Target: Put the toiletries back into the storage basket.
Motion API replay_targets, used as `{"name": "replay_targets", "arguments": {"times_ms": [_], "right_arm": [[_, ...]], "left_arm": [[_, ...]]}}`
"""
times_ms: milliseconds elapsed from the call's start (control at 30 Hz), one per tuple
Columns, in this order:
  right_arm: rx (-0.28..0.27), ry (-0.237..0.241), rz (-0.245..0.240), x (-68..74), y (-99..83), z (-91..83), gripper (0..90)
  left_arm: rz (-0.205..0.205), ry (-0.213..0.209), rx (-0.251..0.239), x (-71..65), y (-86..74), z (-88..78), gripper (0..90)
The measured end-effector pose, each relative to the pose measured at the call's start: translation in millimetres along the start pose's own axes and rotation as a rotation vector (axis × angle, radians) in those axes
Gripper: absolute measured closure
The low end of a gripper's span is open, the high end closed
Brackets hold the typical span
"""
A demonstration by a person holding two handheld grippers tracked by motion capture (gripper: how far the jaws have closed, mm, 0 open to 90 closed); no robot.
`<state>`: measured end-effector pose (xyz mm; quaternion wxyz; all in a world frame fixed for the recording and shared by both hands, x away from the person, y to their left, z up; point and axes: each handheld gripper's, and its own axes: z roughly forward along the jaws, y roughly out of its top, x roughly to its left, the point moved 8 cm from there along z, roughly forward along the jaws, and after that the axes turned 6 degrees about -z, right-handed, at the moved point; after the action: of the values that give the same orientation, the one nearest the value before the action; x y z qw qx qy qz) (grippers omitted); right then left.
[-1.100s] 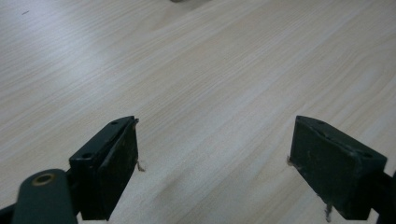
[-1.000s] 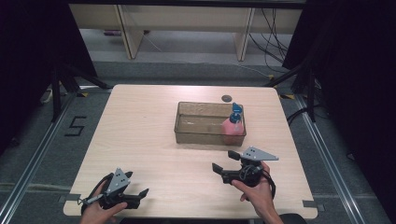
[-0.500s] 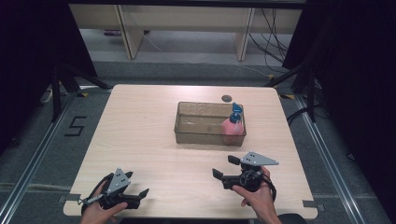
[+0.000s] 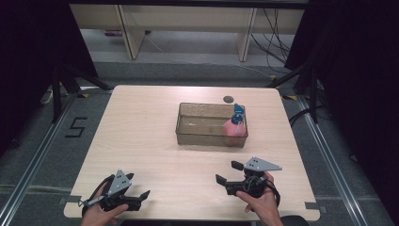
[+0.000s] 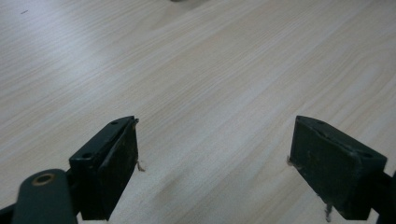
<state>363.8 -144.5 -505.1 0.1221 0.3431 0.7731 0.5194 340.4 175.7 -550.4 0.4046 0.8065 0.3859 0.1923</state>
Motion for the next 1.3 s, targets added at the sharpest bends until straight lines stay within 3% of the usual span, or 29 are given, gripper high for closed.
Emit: {"name": "replay_targets", "arguments": {"times_ms": [33, 100, 133, 167, 200, 233, 267, 300, 367, 467, 500, 533, 567, 600, 800, 833, 933, 967, 1067, 1100, 1133, 1267, 1300], "right_arm": [[0.000, -0.005, -0.020, -1.6, -0.3, -0.5, 15.7], [0.013, -0.010, 0.002, -0.5, -2.7, -1.6, 15.8], [0.016, -0.023, -0.030, -3.3, -2.8, -4.4, 15.8], [0.015, -0.012, -0.007, -1.0, -3.7, -4.5, 15.8], [0.007, -0.016, -0.035, -3.2, -3.3, -5.1, 15.8], [0.009, -0.024, -0.044, -4.5, -4.0, -5.4, 15.8], [0.035, -0.025, 0.008, -1.2, -6.5, -9.3, 15.9], [0.009, -0.021, -0.035, -4.5, -5.2, -7.7, 16.0], [0.027, -0.029, -0.045, -6.4, -7.6, -11.1, 16.0], [0.020, -0.025, -0.037, -6.1, -9.7, -12.3, 16.0], [0.030, -0.018, -0.001, -2.9, -11.1, -13.2, 16.0], [0.028, -0.030, -0.040, -6.4, -11.4, -14.2, 16.0], [0.036, -0.027, -0.017, -4.4, -12.4, -15.2, 16.0], [0.026, -0.030, -0.029, -5.6, -12.7, -14.1, 16.0], [0.039, -0.027, -0.046, -4.0, -17.3, -17.8, 16.0], [0.039, -0.023, -0.052, -3.4, -17.9, -18.7, 16.0], [0.056, -0.021, -0.056, -2.3, -21.1, -18.9, 16.0], [0.065, -0.021, -0.020, 0.8, -22.4, -20.2, 16.0], [0.056, -0.015, -0.061, -0.5, -23.0, -20.6, 16.0], [0.055, -0.008, -0.035, 2.3, -23.9, -20.3, 16.0], [0.059, -0.009, -0.065, 0.6, -24.2, -20.5, 16.0], [0.077, 0.001, -0.054, 4.2, -27.9, -19.6, 16.1], [0.070, -0.007, -0.074, 2.9, -27.9, -19.1, 16.1]], "left_arm": [[0.000, 0.000, 0.000, 0.1, 0.0, 0.0, 15.0], [0.001, 0.000, 0.000, 0.1, 0.0, 0.1, 15.0], [0.002, 0.000, 0.000, 0.1, 0.0, 0.1, 15.0], [0.000, 0.000, 0.000, -0.1, -0.1, 0.2, 15.0], [0.000, 0.000, -0.002, -0.1, 0.0, 0.3, 15.0], [-0.038, -0.008, -0.015, -3.4, 0.3, 1.2, 15.0], [-0.045, -0.009, -0.017, -4.0, 0.3, 1.5, 15.0], [-0.030, -0.010, -0.006, -2.9, -0.4, 0.8, 15.0], [-0.031, -0.010, -0.006, -3.0, -0.5, 0.9, 15.0], [-0.044, -0.009, -0.018, -4.0, 0.3, 1.5, 15.0], [-0.028, -0.009, -0.005, -2.8, -0.5, 0.7, 15.0], [-0.029, -0.009, -0.006, -2.8, -0.4, 0.8, 15.0], [-0.027, -0.009, -0.006, -2.7, -0.4, 0.7, 15.0], [-0.042, -0.010, -0.016, -3.9, 0.3, 1.4, 15.0], [-0.025, -0.006, -0.005, -2.6, -0.5, 0.7, 15.0], [-0.042, -0.008, -0.019, -4.0, 0.4, 1.7, 15.0], [-0.001, -0.002, -0.003, -0.7, -0.3, 1.3, 15.0], [0.015, -0.001, -0.003, 0.3, 0.1, 1.3, 15.0], [-0.004, -0.003, 0.001, -1.0, -1.2, 1.3, 15.0], [-0.014, -0.006, 0.001, -1.9, -1.5, 1.1, 15.0], [-0.012, -0.006, 0.003, -1.7, -1.6, 0.9, 15.0], [-0.003, -0.001, 0.000, -0.8, -1.1, 1.2, 15.0], [0.014, -0.001, -0.001, 0.4, -0.4, 1.1, 15.0]]}}
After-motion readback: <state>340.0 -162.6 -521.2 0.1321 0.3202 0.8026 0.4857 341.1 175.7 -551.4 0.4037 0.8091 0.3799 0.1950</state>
